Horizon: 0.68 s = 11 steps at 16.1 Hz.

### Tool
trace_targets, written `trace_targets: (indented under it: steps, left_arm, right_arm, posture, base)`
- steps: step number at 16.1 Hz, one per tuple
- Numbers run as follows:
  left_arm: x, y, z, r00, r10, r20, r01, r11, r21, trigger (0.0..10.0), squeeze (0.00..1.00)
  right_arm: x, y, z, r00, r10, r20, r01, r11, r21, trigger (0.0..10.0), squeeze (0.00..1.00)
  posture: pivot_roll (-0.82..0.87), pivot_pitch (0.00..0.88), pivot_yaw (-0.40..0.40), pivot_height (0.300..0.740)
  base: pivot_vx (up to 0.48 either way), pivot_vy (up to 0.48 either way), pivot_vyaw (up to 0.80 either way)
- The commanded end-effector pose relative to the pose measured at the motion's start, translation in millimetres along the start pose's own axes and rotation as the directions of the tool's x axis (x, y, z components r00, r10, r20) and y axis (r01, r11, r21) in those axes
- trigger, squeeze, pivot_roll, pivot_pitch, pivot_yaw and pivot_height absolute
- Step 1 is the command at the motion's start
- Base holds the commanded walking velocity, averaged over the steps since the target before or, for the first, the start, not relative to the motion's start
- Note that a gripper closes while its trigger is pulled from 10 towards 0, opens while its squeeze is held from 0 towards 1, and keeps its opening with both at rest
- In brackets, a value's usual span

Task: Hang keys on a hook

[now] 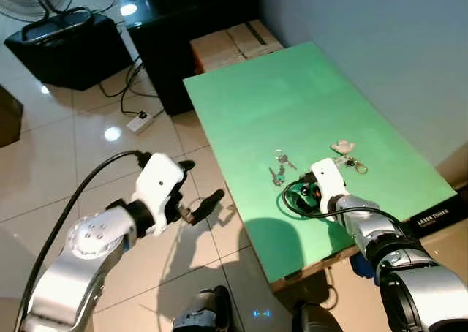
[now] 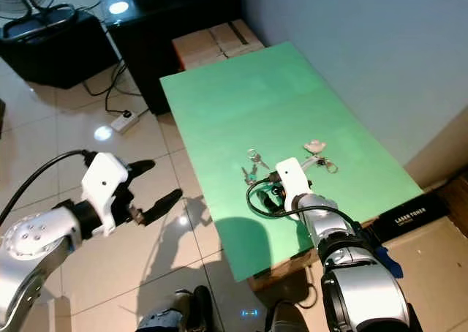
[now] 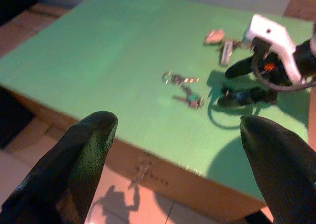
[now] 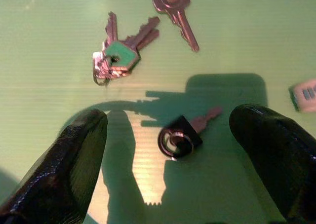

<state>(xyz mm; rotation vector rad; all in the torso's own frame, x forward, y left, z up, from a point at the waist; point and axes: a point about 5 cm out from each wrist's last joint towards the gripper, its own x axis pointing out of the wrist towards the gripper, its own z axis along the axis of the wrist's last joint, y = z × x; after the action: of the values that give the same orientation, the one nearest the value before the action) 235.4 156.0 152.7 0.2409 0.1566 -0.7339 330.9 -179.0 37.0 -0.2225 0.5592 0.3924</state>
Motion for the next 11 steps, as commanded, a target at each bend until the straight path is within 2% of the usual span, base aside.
trace_targets:
  steps: [1,2,3,4,11]
  left_arm:
    - [-5.0,1.6,1.8,1.000,0.010,-0.007,-0.010,1.000,0.012,10.0,0.00]
    - [-6.8,1.5,2.1,1.000,0.012,-0.009,-0.012,1.000,0.013,10.0,0.00]
    - [-8.0,1.8,2.4,1.000,0.011,-0.011,-0.011,1.000,0.013,10.0,0.00]
    - [-8.6,2.5,2.8,1.000,0.006,-0.014,-0.006,1.000,0.013,10.0,0.00]
    - [-5.4,0.1,2.3,1.000,-0.012,-0.018,0.012,1.000,0.013,10.0,0.00]
  right_arm:
    - [1.0,4.4,-3.5,1.000,0.025,-0.012,-0.025,1.000,0.009,10.0,0.00]
    - [1.1,5.3,-4.0,0.999,0.036,-0.011,-0.036,0.999,0.015,5.4,0.00]
    - [1.1,5.8,-4.6,0.999,0.041,-0.012,-0.041,0.999,0.018,2.4,0.00]
    - [0.8,6.8,-7.4,0.998,0.056,-0.032,-0.056,0.998,0.010,0.0,0.00]
    - [-3.9,0.2,-17.4,0.998,0.035,-0.055,-0.035,0.999,0.004,0.0,0.00]
  posture:
    - [0.16,0.208,0.124,0.740]
    - [0.16,0.206,0.124,0.740]
    - [0.16,0.205,0.126,0.740]
    - [0.15,0.205,0.130,0.740]
    - [0.14,0.205,0.136,0.740]
  base:
    - [0.000,0.000,0.00]
    - [0.000,0.000,0.00]
    - [0.000,0.000,0.00]
    - [0.000,0.000,0.00]
    - [0.000,0.000,0.00]
